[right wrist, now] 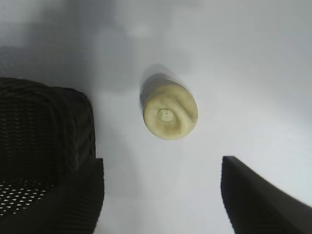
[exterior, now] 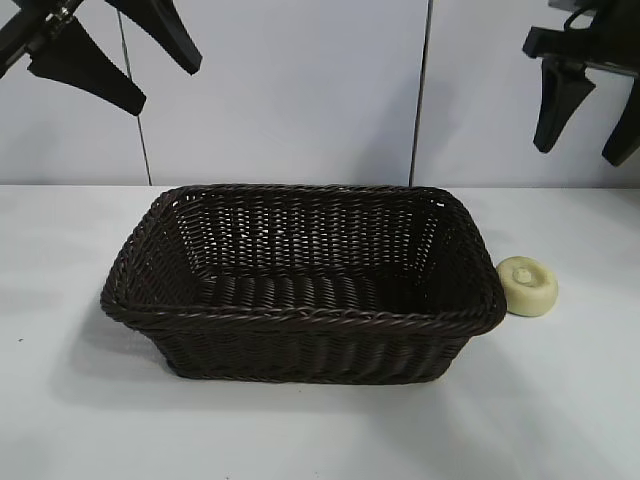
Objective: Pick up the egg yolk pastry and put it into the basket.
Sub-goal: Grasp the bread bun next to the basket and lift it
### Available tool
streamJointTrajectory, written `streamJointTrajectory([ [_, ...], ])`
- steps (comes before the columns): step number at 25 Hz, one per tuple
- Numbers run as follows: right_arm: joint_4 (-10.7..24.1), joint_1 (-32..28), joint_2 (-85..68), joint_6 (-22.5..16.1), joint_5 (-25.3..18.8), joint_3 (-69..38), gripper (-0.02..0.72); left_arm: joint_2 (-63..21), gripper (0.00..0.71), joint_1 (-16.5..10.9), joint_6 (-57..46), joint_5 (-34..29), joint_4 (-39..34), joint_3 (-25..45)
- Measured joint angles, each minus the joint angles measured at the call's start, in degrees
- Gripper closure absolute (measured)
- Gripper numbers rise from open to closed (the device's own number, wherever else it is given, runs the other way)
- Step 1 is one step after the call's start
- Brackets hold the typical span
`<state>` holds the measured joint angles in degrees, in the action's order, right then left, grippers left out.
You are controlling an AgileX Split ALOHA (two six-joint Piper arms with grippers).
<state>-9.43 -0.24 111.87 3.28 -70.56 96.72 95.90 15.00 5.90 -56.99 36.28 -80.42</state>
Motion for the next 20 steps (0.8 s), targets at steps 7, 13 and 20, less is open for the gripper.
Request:
streamJointTrajectory([
  [7,-1.17,0.0,6.58,0.28,0.22,0.0,0.197,0.0,0.286,0.0,0.0,0.0,0.0,0.0],
  [13,-3.58,0.0,10.9,0.84,1.57,0.0,0.197,0.0,0.286,0.0,0.0,0.0,0.0,0.0],
  [20,-3.86,0.0,13.62,0.84,2.73,0.0,0.197,0.0,0.286,0.0,0.0,0.0,0.0,0.0],
])
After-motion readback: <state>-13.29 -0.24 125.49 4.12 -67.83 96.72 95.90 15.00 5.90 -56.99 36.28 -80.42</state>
